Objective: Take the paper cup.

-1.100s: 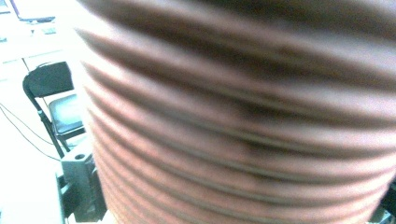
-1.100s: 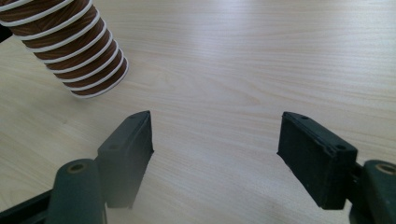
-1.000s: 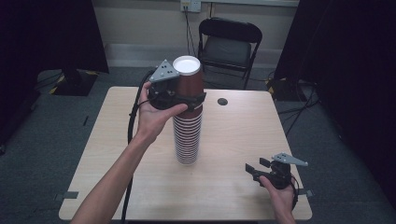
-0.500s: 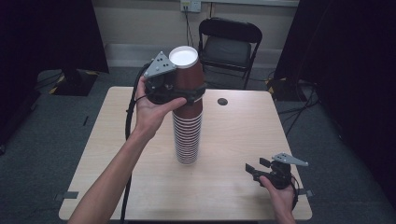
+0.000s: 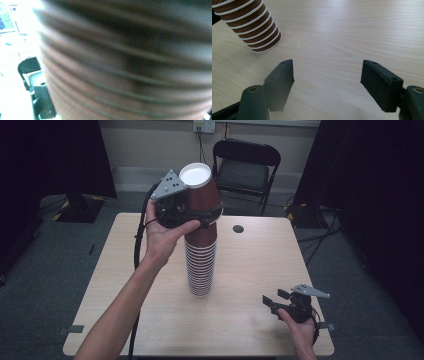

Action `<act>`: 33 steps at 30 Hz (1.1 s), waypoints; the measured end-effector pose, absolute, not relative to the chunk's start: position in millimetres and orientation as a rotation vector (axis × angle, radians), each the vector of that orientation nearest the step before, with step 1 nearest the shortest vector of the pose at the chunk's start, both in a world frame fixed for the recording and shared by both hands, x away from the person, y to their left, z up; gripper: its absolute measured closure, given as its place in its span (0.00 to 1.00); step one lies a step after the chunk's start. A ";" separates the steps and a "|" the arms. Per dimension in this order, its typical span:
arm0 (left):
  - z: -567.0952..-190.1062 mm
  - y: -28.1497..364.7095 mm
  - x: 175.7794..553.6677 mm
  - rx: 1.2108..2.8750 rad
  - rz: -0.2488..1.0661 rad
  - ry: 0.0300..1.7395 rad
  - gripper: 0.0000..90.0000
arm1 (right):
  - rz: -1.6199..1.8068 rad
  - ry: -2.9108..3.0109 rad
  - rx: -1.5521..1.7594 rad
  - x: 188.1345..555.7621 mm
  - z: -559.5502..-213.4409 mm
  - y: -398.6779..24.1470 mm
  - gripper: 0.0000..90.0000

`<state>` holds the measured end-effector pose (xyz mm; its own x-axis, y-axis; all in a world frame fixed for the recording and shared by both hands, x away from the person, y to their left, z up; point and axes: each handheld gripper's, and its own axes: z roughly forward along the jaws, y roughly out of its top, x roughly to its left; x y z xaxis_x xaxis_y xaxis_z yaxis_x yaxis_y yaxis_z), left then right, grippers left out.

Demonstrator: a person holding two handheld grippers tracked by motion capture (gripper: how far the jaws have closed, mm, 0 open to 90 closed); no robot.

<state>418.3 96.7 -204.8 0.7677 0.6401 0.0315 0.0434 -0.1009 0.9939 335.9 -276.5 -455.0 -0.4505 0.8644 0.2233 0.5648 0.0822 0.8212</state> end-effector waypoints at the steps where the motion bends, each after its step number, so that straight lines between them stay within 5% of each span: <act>1: -204.2 98.7 417.5 1.612 0.553 0.560 0.12 | 1.311 2.045 1.417 335.4 -454.7 -276.9 0.29; 33: -190.9 156.3 411.2 1.563 0.576 0.664 0.13 | 1.307 2.061 1.408 335.6 -455.8 -273.5 0.29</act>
